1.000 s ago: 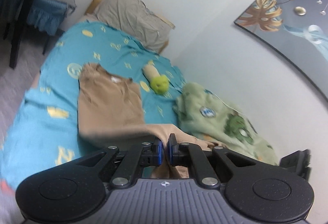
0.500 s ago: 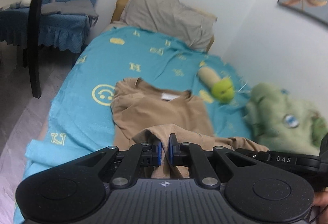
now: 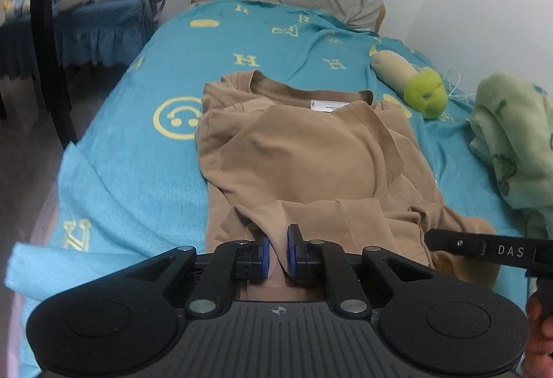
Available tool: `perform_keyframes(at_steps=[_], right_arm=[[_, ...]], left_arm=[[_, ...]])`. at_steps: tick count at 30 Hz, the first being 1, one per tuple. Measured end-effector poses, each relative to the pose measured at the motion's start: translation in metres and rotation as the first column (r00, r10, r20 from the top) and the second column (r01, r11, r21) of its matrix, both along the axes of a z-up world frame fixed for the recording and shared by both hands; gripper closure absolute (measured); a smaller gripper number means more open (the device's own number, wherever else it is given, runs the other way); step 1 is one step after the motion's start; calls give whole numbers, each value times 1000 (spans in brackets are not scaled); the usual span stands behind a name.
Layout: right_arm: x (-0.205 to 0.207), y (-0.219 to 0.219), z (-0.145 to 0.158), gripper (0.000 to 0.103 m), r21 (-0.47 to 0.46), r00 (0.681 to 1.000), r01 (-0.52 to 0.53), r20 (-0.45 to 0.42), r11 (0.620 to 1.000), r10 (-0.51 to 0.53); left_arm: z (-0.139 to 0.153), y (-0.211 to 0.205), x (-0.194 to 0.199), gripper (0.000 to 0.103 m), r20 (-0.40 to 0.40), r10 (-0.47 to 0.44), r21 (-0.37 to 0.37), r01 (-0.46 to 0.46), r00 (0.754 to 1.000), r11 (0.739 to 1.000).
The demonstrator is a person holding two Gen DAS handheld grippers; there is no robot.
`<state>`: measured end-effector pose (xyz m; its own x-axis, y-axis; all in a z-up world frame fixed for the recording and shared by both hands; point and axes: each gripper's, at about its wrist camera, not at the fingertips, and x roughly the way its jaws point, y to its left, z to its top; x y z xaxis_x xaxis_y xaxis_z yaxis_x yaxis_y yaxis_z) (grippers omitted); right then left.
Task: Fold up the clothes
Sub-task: 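Fold the hem end up toward the collar with the left gripper, then open the left gripper and release the folded tan shirt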
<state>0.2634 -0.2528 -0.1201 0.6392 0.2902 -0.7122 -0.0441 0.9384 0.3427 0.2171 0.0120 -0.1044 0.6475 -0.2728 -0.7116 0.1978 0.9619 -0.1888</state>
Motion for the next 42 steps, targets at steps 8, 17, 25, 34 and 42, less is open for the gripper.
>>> perform_keyframes(at_steps=[8, 17, 25, 34, 42], right_arm=[[-33, -1, 40, 72, -41, 994, 28, 107, 999, -24], [-105, -3, 100, 14, -76, 936, 74, 349, 994, -43], [-140, 2, 105, 14, -87, 924, 90, 379, 992, -51], [-140, 5, 97, 14, -125, 923, 114, 379, 986, -58], [-137, 5, 92, 14, -130, 933, 118, 353, 985, -65]], left_arm=[[47, -7, -41, 34, 123, -12, 46, 7, 992, 999], [107, 0, -124, 0, 300, 1, 0, 0, 954, 1000], [104, -2, -163, 0, 289, 4, 3, -5, 957, 1000], [86, -10, -152, 0, 247, 21, 38, -31, 969, 999], [77, -10, -145, 0, 187, 35, 19, -39, 982, 999]])
